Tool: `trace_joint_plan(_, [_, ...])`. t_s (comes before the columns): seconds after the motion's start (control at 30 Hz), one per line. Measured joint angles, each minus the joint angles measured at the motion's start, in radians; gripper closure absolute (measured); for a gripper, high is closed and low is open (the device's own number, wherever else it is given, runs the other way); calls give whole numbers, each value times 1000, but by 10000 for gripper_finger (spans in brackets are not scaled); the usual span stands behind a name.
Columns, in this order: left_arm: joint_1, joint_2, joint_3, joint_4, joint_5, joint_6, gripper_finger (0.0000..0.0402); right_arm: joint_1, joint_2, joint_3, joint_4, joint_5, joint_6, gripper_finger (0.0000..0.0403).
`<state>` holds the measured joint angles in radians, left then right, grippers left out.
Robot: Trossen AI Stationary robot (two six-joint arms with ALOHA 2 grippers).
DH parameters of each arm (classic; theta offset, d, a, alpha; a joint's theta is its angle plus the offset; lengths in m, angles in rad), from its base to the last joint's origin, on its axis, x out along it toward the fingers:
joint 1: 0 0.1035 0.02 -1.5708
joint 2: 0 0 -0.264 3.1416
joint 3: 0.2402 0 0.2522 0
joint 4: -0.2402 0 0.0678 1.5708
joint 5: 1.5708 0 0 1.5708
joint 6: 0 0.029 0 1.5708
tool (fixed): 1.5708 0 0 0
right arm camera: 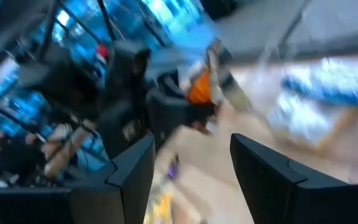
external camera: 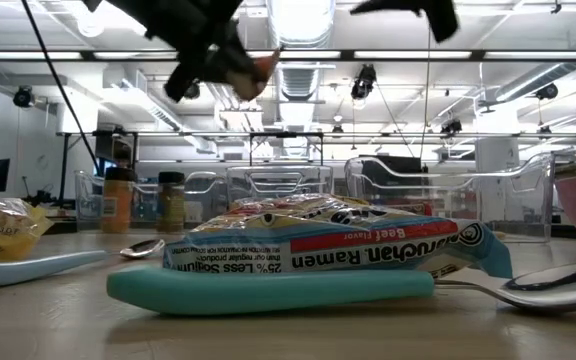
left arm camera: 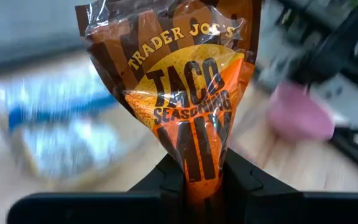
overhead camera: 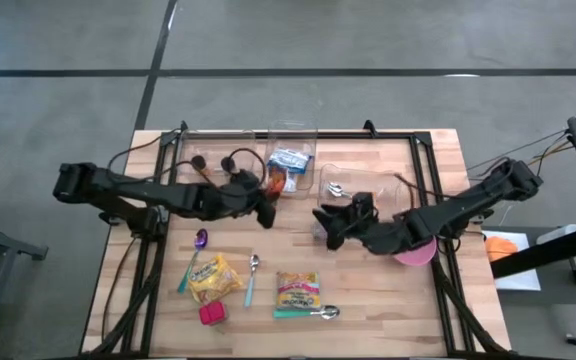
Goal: Pick & Place Food Item
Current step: Put the orange seasoning pack into the left transparent bin
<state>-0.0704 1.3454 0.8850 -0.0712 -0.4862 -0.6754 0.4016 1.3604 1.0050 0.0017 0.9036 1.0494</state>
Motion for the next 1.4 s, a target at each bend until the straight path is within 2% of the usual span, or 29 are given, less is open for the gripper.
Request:
trace_joint_plan(0.1, [0, 22, 17, 83, -21, 68, 345, -49, 0, 1, 129, -14, -122, 197])
trace_joint_plan(0.17, [0, 43, 45, 90, -22, 108, 345, -88, 2, 3, 147, -44, -137, 197])
trace_joint_plan(0.4, [0, 104, 148, -14, -20, 149, 345, -174, 21, 109, -33, -62, -147, 197])
trace_joint_plan(0.6, [0, 141, 207, -26, 17, 247, 345, -213, 77, 246, -296, -101, -122, 197])
trace_joint_plan(0.77, [3, 140, 211, -29, 32, 287, 345, -214, 115, 299, -315, -121, -123, 197])
trace_joint_plan(1.2, [4, 138, 210, -15, 70, 314, 346, -220, 144, 296, -319, -142, -86, 198])
trace_joint_plan(1.3, [4, 138, 210, -2, 88, 329, 346, -220, 151, 294, -326, -144, -81, 213])
trace_joint_plan(1.4, [4, 138, 210, 3, 92, 332, 346, -222, 158, 295, -321, -144, -82, 254])
